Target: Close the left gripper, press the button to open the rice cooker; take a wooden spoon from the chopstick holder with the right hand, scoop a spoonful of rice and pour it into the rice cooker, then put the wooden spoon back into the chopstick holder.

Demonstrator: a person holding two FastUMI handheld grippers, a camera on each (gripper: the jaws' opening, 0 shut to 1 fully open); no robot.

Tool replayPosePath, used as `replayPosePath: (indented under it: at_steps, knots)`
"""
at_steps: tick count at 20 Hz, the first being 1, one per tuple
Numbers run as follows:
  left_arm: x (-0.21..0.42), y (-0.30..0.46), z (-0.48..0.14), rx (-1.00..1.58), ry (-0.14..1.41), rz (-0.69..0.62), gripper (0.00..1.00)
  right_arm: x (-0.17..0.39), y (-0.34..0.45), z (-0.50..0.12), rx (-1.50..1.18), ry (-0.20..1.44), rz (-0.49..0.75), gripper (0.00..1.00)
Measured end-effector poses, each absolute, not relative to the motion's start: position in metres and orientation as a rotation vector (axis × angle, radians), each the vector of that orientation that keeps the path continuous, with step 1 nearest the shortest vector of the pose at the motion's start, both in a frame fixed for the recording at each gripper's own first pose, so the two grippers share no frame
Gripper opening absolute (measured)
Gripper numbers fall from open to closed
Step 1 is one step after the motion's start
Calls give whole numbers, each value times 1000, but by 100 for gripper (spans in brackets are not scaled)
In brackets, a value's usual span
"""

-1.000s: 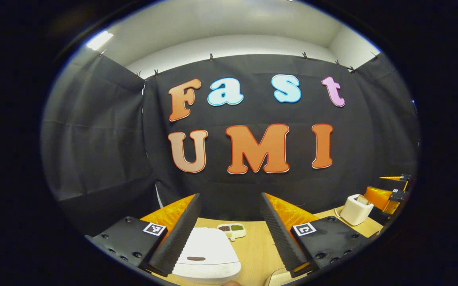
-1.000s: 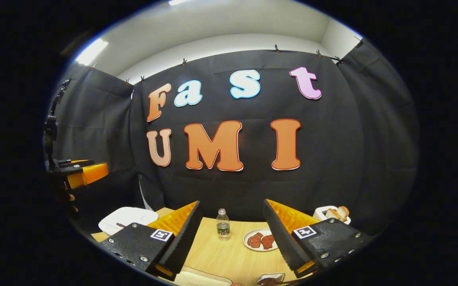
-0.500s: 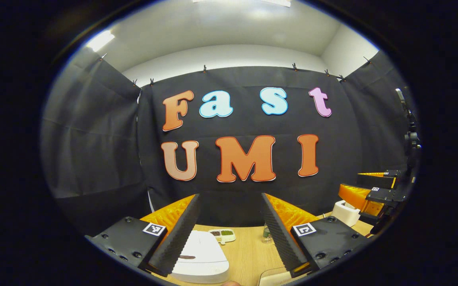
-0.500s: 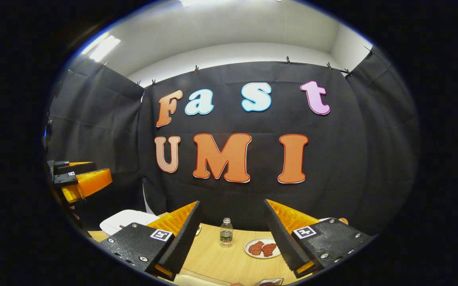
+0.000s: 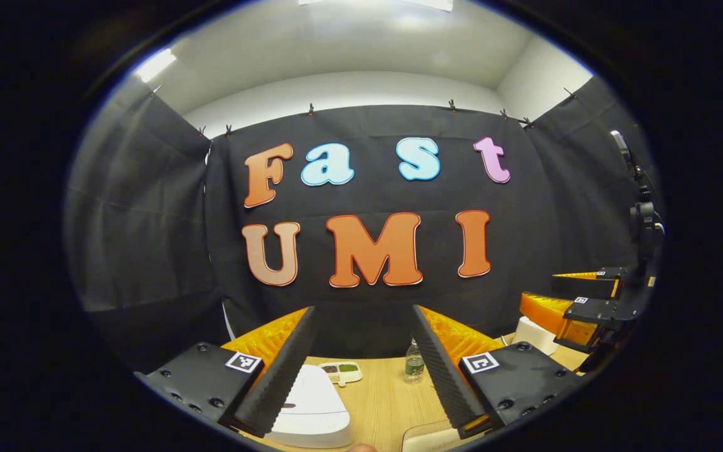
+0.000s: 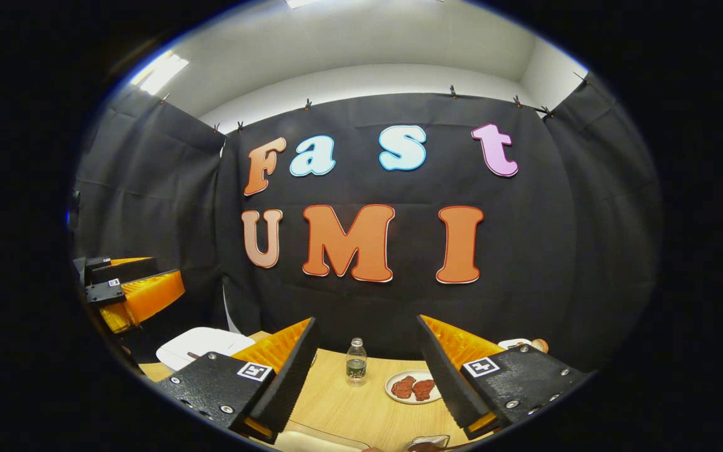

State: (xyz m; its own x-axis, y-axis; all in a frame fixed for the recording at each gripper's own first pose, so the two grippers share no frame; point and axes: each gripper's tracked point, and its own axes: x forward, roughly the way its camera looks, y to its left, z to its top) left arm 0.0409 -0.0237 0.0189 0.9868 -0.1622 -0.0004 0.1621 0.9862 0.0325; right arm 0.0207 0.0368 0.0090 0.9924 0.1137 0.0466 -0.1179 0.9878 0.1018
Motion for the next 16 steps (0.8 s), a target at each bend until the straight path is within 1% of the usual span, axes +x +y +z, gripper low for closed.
replayPosePath:
  at_steps: [10,15,16]
  knots:
    - [48,-27,28,22,-15,-175,100,24,39,12,98,-53,117,95]
    - [50,-22,25,2,17,-163,100,28,41,17,92,-61,125,95]
    - [53,-21,27,3,17,-162,100,28,42,17,92,-59,124,100]
